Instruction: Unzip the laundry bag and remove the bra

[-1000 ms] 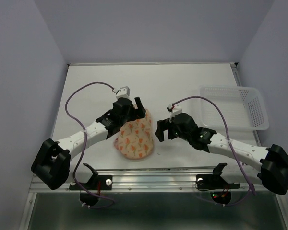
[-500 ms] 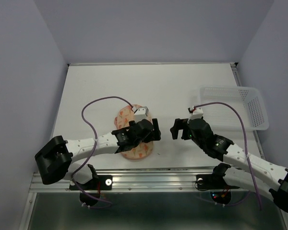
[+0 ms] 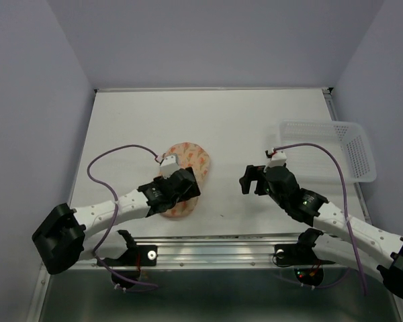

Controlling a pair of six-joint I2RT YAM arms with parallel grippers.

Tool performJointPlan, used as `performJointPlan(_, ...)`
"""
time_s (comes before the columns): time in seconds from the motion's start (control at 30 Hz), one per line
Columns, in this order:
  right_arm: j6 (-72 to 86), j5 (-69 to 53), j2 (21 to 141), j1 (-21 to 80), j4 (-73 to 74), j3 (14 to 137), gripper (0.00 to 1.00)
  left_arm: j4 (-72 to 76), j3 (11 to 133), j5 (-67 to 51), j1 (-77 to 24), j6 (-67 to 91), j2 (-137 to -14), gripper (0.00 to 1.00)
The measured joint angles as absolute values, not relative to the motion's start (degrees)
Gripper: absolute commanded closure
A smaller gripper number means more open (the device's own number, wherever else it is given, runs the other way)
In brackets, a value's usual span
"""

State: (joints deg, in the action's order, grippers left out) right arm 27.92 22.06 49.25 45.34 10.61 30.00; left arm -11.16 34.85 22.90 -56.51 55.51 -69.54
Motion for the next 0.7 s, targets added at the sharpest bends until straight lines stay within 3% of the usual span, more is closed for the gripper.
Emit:
performJointPlan(0.17, 27.9, 21.8, 49.1, 45.3, 10.7, 30.0, 0.00, -13.1, 35.2, 26.6, -43.5, 49.9, -63.9, 0.01)
performJointPlan(0.33, 27.9, 20.9, 48.6, 45.3, 10.7, 29.9, 0.00, -12.1, 42.3, 28.2, -39.2, 41.1, -66.0, 0.01)
performJointPlan(0.7, 28.3, 18.5, 48.4, 45.3, 10.7, 29.1, 0.00, -3.7, 69.3, 23.2, -38.4, 30.7, -95.3, 0.07)
